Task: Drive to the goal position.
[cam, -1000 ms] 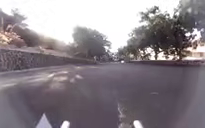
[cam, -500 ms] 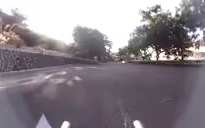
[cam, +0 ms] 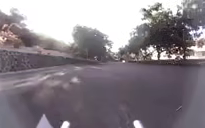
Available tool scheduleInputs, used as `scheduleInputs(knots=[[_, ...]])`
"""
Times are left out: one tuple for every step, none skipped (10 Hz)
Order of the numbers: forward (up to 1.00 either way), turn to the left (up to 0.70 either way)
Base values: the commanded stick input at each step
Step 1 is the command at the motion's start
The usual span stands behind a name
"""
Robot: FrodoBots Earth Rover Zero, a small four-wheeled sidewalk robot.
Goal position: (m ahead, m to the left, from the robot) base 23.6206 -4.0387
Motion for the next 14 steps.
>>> scheduleInputs(knots=[[0.67,0.02],[0.67,0.02],[0.67,0.02],[0.67,0.02],[0.67,0.02],[0.67,0.02],[0.67,0.02],[0.67,0.02],[0.67,0.02],[0.67,0.02],[0.67,0.02],[0.67,0.02],[0.67,0.02],[0.67,0.02]])
